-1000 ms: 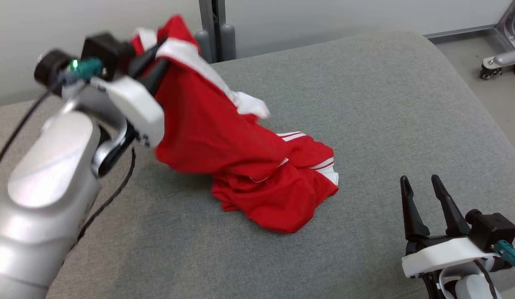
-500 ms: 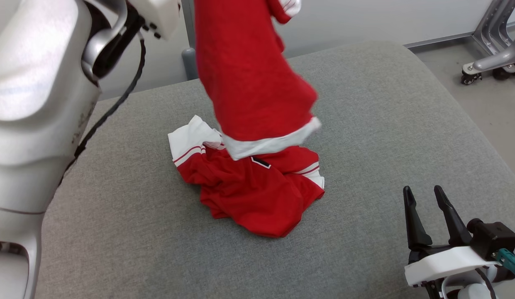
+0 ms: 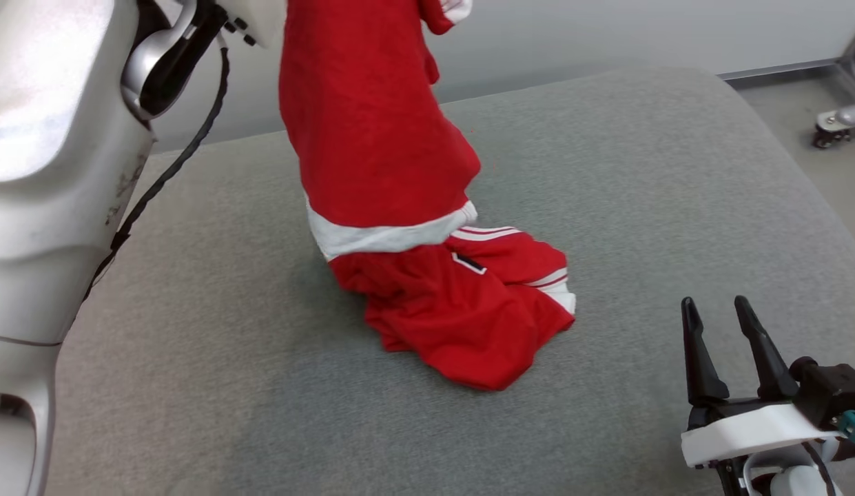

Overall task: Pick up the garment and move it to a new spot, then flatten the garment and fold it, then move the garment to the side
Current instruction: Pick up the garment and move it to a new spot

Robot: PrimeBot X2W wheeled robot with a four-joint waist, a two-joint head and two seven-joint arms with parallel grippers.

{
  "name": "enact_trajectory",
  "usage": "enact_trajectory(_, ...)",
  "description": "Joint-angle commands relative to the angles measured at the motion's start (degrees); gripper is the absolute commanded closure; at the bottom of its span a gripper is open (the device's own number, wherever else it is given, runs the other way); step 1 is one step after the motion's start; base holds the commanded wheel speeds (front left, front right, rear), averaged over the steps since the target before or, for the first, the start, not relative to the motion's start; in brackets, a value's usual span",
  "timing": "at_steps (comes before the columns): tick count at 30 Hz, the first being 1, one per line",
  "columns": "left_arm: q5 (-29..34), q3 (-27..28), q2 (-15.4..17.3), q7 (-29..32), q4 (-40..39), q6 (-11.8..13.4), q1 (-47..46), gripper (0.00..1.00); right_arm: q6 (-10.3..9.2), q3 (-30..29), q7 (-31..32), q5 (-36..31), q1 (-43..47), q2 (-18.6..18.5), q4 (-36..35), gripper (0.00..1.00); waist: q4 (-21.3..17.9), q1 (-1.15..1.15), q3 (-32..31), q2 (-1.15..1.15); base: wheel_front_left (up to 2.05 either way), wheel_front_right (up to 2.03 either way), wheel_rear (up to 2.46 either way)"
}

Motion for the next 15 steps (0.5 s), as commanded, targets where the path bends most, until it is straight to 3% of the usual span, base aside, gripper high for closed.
enact_trajectory(1, -0.26, 0.33, 0.7, -0.35, 0.29, 0.26, 0.93, 1.0, 0.09, -0.4, -0.3, -0.36, -0.32, -0.31, -0.7, 0.0, 2.12, 0.0, 1.08, 0.0, 0.0, 0.0, 0.0)
enact_trajectory(15, -1.91, 3.95, 8.28, -4.33, 1.09, 2.56, 7.24, 1.0, 0.1, -1.19, -0.3, -5.72, -2.14, -0.33, -7.8, 0.0, 16.21, 0.0, 6.14, 0.0, 0.0, 0.0, 0.0)
